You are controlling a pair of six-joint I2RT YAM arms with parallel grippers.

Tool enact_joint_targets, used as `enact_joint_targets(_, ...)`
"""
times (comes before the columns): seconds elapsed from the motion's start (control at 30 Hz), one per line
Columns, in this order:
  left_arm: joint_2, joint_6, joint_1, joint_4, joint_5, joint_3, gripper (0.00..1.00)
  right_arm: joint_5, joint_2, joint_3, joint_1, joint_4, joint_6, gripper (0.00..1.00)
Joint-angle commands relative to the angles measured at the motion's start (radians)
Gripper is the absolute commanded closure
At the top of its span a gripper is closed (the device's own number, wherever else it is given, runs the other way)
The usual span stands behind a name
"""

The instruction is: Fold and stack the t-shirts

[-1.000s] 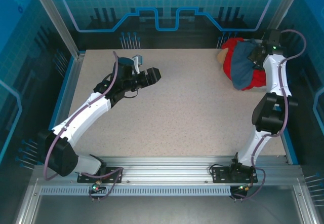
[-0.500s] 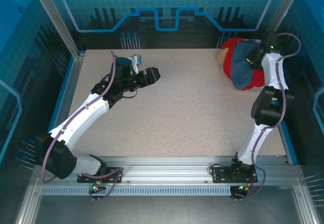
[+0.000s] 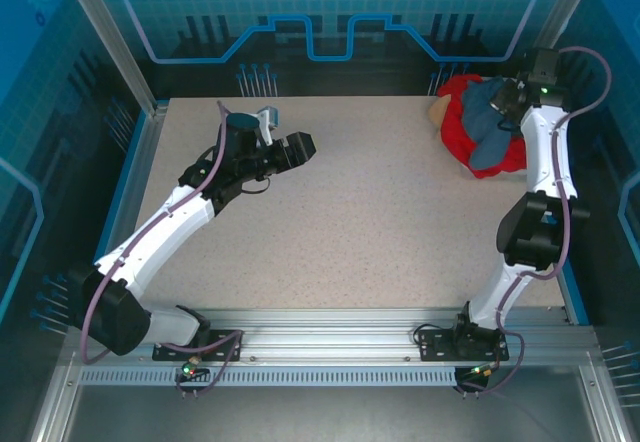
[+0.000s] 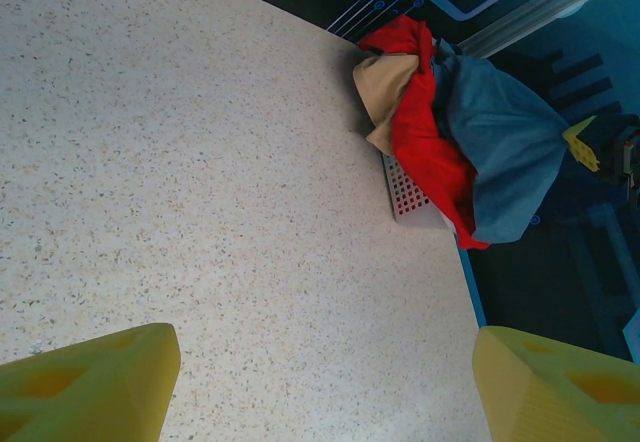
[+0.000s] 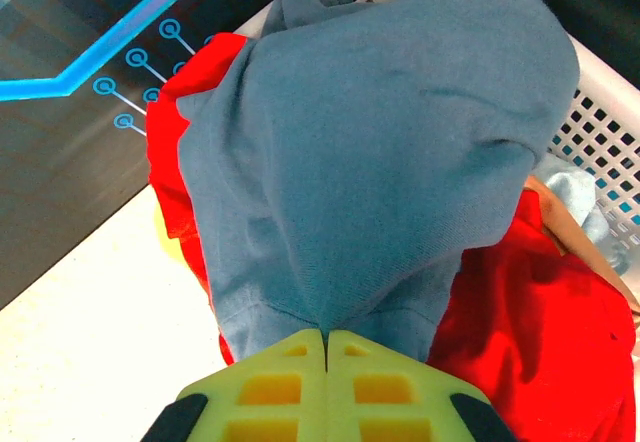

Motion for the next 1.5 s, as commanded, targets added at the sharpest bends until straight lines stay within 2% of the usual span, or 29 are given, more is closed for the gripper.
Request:
enact_joint_targets(0.0,-0.032,-0.020,-0.003,-0.001,0.020,-0.021,0.22,0.022,-0.077,0.010,0.058,0.049,-0.043,1.00)
enact_joint_targets(0.13,-0.033,-0.021,-0.002,-0.025,0.007,-0.014,0.22,0.042,-0.131,0.151,0.128,0.055,-0.052,1.00)
enact_joint_targets(0.3,-0.035,-0.013,-0.002,-0.086,-0.042,0.008,0.23,0.022,-0.145,0.414,0.238,0.067,-0.080,1.00)
enact_joint_targets(0.37,-0.036,-0.003,-0.003,-0.126,-0.082,0.030,0.23,-0.019,-0.146,0.492,0.288,0.075,-0.073,1.00)
enact_joint_targets(0.47,-0.045,0.004,-0.001,-0.241,-0.219,0.077,0.21,-0.065,-0.146,0.561,0.384,0.087,-0.087,1.00)
enact_joint_targets(0.53,-0.055,-0.007,0.004,-0.333,-0.335,0.110,0.20,-0.112,-0.143,0.561,0.463,0.088,-0.063,1.00)
enact_joint_targets(0.63,-0.084,-0.031,0.021,-0.429,-0.443,0.138,0.19,-0.146,-0.139,0.501,0.610,0.087,-0.039,1.00)
enact_joint_targets(0.8,-0.158,-0.038,0.042,-0.479,-0.532,0.139,0.19,-0.145,-0.126,0.321,0.885,0.158,-0.011,1.00)
enact_joint_targets(0.93,-0.208,-0.073,0.065,-0.539,-0.570,0.123,0.18,-0.177,-0.073,0.200,1.002,0.189,0.059,1.00)
enact_joint_targets(1.0,-0.228,-0.094,0.078,-0.563,-0.568,0.108,0.19,-0.179,-0.046,0.163,1.039,0.174,0.062,1.00)
enact_joint_targets(1.1,-0.253,-0.124,0.088,-0.588,-0.552,0.074,0.18,-0.246,-0.007,0.075,1.043,0.168,0.096,1.00)
enact_joint_targets(1.23,-0.279,-0.137,0.092,-0.596,-0.502,0.016,0.21,-0.348,0.087,0.090,1.021,0.021,0.098,1.00)
enact_joint_targets(1.37,-0.278,-0.138,0.093,-0.629,-0.439,-0.038,0.23,-0.348,0.058,0.027,0.989,-0.018,0.073,0.81)
enact_joint_targets(1.47,-0.276,-0.156,0.092,-0.653,-0.396,-0.089,0.25,-0.307,-0.046,-0.112,0.956,0.012,0.059,0.78)
